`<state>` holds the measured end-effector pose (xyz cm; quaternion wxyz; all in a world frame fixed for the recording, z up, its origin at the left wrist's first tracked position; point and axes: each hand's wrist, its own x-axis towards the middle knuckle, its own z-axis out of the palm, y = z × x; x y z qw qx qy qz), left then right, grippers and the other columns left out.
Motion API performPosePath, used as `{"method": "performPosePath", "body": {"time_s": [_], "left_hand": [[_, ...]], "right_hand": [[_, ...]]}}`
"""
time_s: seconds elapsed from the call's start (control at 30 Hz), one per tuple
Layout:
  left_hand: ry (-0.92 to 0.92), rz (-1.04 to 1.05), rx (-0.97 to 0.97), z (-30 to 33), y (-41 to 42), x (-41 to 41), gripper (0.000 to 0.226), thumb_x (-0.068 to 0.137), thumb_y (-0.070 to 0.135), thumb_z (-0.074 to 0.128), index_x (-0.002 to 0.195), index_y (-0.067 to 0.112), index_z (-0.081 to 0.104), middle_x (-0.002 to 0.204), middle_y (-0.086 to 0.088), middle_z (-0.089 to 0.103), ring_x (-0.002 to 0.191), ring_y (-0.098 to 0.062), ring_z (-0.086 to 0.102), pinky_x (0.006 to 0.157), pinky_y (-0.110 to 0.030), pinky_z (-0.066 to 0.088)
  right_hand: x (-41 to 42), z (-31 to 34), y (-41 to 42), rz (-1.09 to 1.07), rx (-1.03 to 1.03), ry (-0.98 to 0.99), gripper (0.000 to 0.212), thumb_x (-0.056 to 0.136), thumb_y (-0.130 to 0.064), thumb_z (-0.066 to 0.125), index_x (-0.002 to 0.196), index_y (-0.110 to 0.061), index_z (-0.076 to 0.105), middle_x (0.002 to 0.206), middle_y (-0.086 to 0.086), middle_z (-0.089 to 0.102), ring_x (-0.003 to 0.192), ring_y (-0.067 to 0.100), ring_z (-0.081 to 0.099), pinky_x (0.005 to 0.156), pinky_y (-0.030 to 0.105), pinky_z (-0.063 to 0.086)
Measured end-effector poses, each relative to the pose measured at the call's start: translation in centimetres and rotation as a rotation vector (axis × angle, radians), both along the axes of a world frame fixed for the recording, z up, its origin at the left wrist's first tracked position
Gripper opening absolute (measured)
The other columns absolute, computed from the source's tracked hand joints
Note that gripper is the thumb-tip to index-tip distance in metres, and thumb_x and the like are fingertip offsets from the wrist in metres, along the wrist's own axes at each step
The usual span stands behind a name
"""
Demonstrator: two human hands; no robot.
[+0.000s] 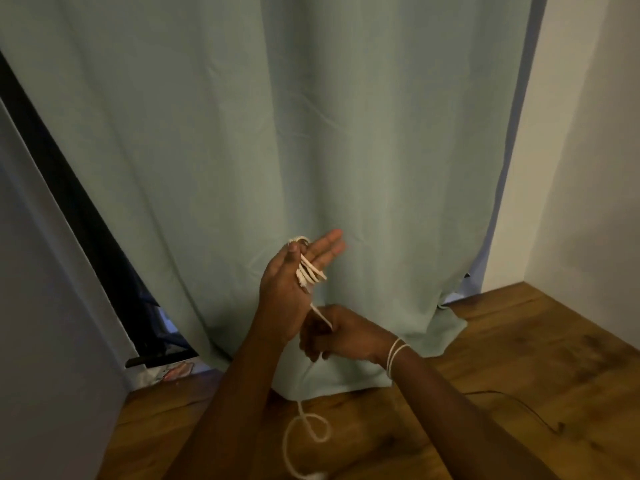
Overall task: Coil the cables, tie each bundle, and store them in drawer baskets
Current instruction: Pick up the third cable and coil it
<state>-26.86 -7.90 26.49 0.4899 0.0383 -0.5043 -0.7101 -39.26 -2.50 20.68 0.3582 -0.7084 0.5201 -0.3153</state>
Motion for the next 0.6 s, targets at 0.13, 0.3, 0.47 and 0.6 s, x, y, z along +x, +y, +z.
{"method": "performPosePath", "body": {"time_s": [0.13, 0.3, 0.47, 0.6], "left_hand": [[-0.650, 0.538, -0.646, -2.6, -3.1, 1.2, 0.028, 0.103, 0.035, 0.036, 0.108, 0.031, 0.063, 0.117, -0.017, 0.066, 0.107, -0.022, 0.059, 0.102, -0.035, 0.045], [-1.002, 0.357, -0.791, -3.7, -3.7, 2.9, 0.034, 0.101, 0.036, 0.033, 0.079, 0.014, 0.046, 0.065, -0.005, 0.066, 0.068, -0.021, 0.063, 0.085, -0.051, 0.048], [-0.361, -0.297, -0.099, -1.7, -0.9, 2.4, 0.036, 0.098, 0.037, 0.044, 0.077, 0.011, 0.059, 0.041, 0.005, 0.033, 0.034, -0.011, 0.028, 0.073, -0.034, 0.050], [-0.006, -0.466, 0.067, 0.7, 0.1, 2.0, 0.033, 0.098, 0.034, 0.048, 0.075, 0.014, 0.058, 0.040, 0.006, 0.033, 0.034, -0.011, 0.026, 0.075, -0.025, 0.050]], "right_hand": [[-0.7, 0.3, 0.8, -0.036, -0.125, 0.399, 0.008, 0.077, -0.024, 0.073, 0.072, -0.023, 0.068, 0.073, -0.004, 0.068, 0.074, 0.016, 0.068, 0.076, 0.038, 0.059], [-3.9, 5.5, 0.8, -0.249, -0.515, 0.386, 0.003, 0.071, -0.026, 0.065, 0.072, -0.023, 0.064, 0.060, -0.010, 0.057, 0.057, 0.007, 0.057, 0.059, 0.033, 0.053], [-4.8, 8.2, -1.1, -0.228, -0.556, 0.027, 0.003, 0.085, -0.004, 0.066, 0.086, -0.007, 0.065, 0.069, 0.005, 0.060, 0.061, 0.007, 0.052, 0.062, 0.022, 0.046], [-2.7, 5.3, -2.9, -0.237, -0.435, -0.248, 0.005, 0.086, -0.014, 0.060, 0.088, -0.014, 0.065, 0.074, -0.009, 0.063, 0.069, 0.002, 0.056, 0.068, 0.021, 0.047]]}}
